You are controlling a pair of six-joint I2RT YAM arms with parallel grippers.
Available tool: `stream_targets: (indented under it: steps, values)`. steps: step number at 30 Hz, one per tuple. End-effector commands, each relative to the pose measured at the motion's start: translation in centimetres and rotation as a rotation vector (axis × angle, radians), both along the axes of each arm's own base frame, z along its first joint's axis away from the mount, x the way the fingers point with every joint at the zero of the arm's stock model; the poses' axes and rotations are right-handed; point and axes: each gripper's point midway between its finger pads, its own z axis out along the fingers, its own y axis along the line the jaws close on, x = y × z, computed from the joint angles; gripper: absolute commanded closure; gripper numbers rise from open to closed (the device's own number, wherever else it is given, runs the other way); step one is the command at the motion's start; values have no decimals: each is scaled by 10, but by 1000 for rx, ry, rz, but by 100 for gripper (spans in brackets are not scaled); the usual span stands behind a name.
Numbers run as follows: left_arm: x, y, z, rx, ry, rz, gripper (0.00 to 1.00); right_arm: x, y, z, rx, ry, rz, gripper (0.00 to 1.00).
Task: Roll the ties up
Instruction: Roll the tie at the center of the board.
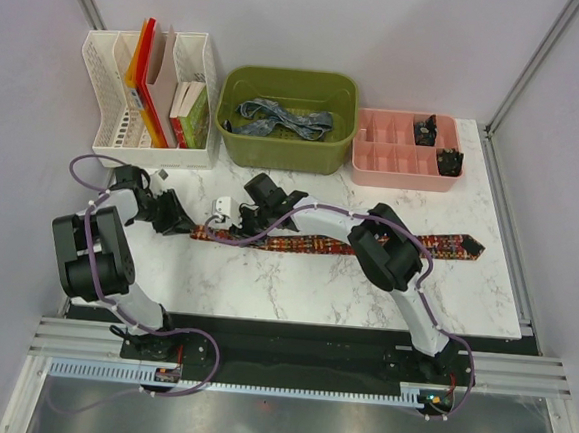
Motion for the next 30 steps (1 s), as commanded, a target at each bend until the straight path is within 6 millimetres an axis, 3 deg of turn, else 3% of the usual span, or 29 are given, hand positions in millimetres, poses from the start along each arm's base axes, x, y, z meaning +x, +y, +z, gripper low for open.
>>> stream_targets:
  steps: [1,6,11,14,16,21,22,24,25,27,28,30]
  values:
    - [7,-5,5,-29,-57,-29,69,-2,8,2,24,28,9,64]
    - [9,-7,29,-31,-94,-2,92,-1,11,3,30,34,-5,65]
    - [9,-15,42,-23,-107,-3,98,3,13,5,41,36,-32,63]
    - [8,-15,43,23,-105,-6,98,6,15,13,54,51,-72,46]
    - [8,-18,45,62,-106,-10,98,11,18,31,92,63,-109,34]
    - [10,-14,53,187,-136,4,98,20,14,88,217,221,-250,25]
    - [10,-18,55,199,-142,-7,98,19,7,85,216,260,-272,25]
    - [11,-20,57,236,-152,-11,98,20,-1,101,269,363,-325,32]
    - [11,-21,58,251,-157,-15,98,15,-9,94,262,426,-358,35]
    - [13,-26,61,282,-169,-24,98,20,-17,103,311,550,-438,47]
    - [13,-28,62,296,-170,-25,98,17,-25,92,299,607,-478,50]
    - [14,-39,64,304,-180,-49,98,28,-33,98,356,672,-535,56]
